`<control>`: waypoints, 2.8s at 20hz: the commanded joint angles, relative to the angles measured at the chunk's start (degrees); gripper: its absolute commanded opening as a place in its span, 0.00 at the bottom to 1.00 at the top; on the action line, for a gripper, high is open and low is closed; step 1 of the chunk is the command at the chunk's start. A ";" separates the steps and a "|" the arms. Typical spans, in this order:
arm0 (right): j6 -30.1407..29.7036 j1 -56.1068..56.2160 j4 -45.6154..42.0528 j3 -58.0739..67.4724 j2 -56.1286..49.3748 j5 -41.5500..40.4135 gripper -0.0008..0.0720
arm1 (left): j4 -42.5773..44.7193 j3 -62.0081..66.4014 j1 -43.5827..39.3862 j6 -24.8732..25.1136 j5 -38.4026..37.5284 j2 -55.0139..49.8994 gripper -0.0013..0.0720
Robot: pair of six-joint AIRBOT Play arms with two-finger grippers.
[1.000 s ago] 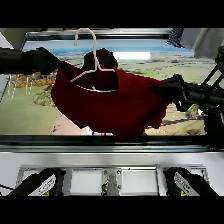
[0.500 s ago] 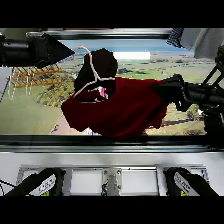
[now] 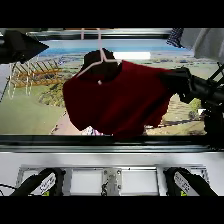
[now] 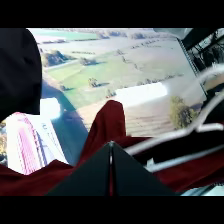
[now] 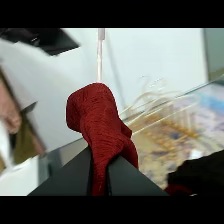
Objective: Fold the clothes and pants, and hang the long-sleeved shirts on hangers.
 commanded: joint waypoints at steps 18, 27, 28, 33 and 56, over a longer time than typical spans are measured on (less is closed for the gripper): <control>-7.96 -32.24 -4.83 8.55 15.82 -65.53 0.04 | 13.46 0.04 -22.21 0.70 3.43 -6.82 0.04; -13.18 -32.24 -8.48 26.08 8.96 -79.62 0.04 | 13.51 0.04 -22.18 0.72 4.70 -7.98 0.04; -14.36 -32.24 -8.48 27.34 8.68 -80.04 0.04 | 13.49 0.04 -22.18 0.72 4.70 -7.98 0.04; -16.76 -32.24 -8.46 30.71 7.82 -81.46 0.04 | 13.51 0.04 -22.18 0.74 4.70 -7.98 0.04; -14.88 -42.14 -8.39 37.68 -2.64 -86.33 0.04 | 13.49 0.00 -22.21 0.72 4.50 -8.02 0.04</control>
